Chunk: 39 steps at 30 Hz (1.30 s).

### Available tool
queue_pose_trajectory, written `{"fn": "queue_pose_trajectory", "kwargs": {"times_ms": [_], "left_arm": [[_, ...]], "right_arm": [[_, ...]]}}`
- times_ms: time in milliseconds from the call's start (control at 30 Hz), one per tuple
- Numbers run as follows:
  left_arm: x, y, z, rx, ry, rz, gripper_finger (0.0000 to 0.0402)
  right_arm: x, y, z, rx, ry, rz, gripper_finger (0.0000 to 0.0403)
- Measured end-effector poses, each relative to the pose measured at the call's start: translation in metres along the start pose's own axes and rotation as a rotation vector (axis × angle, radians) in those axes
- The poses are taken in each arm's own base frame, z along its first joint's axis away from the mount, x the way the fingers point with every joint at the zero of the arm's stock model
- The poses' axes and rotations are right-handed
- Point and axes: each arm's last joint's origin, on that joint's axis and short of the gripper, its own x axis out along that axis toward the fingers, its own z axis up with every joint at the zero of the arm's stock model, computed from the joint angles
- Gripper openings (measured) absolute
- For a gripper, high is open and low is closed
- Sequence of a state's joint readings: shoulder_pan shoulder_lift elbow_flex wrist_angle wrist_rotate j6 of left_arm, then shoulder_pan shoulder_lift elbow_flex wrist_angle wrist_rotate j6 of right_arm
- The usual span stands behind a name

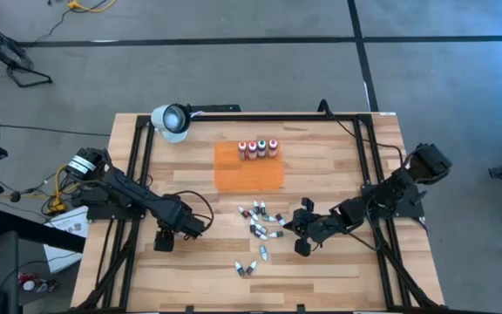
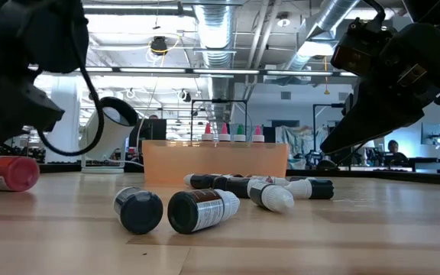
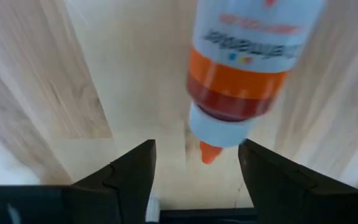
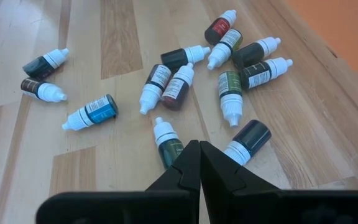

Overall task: Pick & Place food coloring
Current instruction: Put the big orange food coloring bottle into the orange bin

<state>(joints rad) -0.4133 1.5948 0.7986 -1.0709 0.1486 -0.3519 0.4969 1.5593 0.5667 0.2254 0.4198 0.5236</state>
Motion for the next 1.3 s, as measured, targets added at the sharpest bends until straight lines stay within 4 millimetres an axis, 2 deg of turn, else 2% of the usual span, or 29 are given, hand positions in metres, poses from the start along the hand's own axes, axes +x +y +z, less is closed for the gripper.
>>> {"fn": "queue_pose_trajectory", "kwargs": {"times_ms": [200, 300, 700, 1000, 1167, 1300], "left_arm": [[0.0109, 0.0028, -0.0029, -0.003, 0.005, 0.001, 0.0217], [0.0117, 0.0031, -0.0035, -0.004, 0.009, 0.001, 0.02], [0.0116, 0.0031, -0.0049, -0.001, 0.027, -0.008, 0.0073], [0.0115, 0.0033, -0.0065, -0.007, 0.046, -0.013, 0.0007], [0.0115, 0.0032, -0.0065, -0.01, 0.046, -0.015, 0.0006], [0.0115, 0.0032, -0.0063, -0.011, 0.044, -0.016, 0.0038]], "right_arm": [[0.0, 0.0, 0.0, 0.0, 0.0, 0.0, 0.0001], [0.0001, 0.0, -0.0001, 0.0, 0.0, -0.001, 0.0001], [0.0001, 0.0, -0.0001, 0.0, 0.0, -0.001, 0.0001], [0.0001, -0.0001, -0.0001, 0.0, 0.0, -0.001, 0.0001], [0.0001, 0.0, -0.0001, 0.0, 0.0, -0.001, 0.0001], [0.0001, 0.0, 0.0, 0.0, 0.0, 0.0, 0.0001]]}}
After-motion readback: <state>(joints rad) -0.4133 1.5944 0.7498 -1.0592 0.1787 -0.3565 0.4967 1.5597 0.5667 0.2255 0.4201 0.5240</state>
